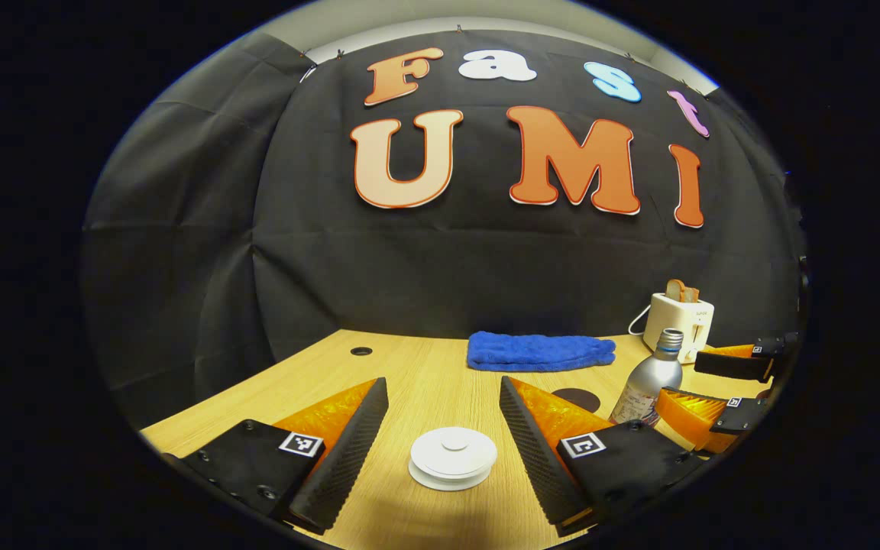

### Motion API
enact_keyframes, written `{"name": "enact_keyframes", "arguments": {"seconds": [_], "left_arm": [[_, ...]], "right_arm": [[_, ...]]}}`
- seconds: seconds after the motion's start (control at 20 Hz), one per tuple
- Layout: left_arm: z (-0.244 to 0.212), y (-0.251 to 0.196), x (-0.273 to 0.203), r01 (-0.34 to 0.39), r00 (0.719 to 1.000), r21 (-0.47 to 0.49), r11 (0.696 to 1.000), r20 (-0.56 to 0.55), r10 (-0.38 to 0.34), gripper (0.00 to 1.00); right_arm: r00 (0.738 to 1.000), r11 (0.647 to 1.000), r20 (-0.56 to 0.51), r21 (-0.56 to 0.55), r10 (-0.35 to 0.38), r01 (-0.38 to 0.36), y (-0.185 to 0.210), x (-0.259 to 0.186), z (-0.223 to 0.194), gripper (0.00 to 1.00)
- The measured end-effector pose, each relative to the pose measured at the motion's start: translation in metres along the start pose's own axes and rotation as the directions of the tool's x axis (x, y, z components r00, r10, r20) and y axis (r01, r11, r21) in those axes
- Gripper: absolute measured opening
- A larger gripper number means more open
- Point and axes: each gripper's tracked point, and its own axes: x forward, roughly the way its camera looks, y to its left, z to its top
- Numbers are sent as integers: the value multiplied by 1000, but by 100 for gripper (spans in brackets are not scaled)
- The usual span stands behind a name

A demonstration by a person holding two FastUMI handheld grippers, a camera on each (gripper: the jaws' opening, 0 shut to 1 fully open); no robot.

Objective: Open the teacup lid with one hand, grasp the water bottle and pour water into the teacup with the other hand; after pouring, place the water bottle on the coaster and then close the teacup lid.

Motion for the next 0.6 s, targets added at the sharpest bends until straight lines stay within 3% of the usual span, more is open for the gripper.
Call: {"name": "enact_keyframes", "arguments": {"seconds": [0.2, 0.45, 0.6], "left_arm": [[-25, -13, 15, 53, 997, -14, 998, -47, -54, 97], [-52, -13, 35, 45, 993, 27, 999, -112, -42, 99], [-66, -12, 44, 28, 989, 60, 998, -144, -20, 91]], "right_arm": [[999, 1000, -33, 1, 1, -1, 0, 9, -15, 95], [997, 1000, -67, 14, 28, -27, 5, 19, -27, 95], [995, 999, -83, 21, 47, -46, 7, 26, -33, 95]]}}
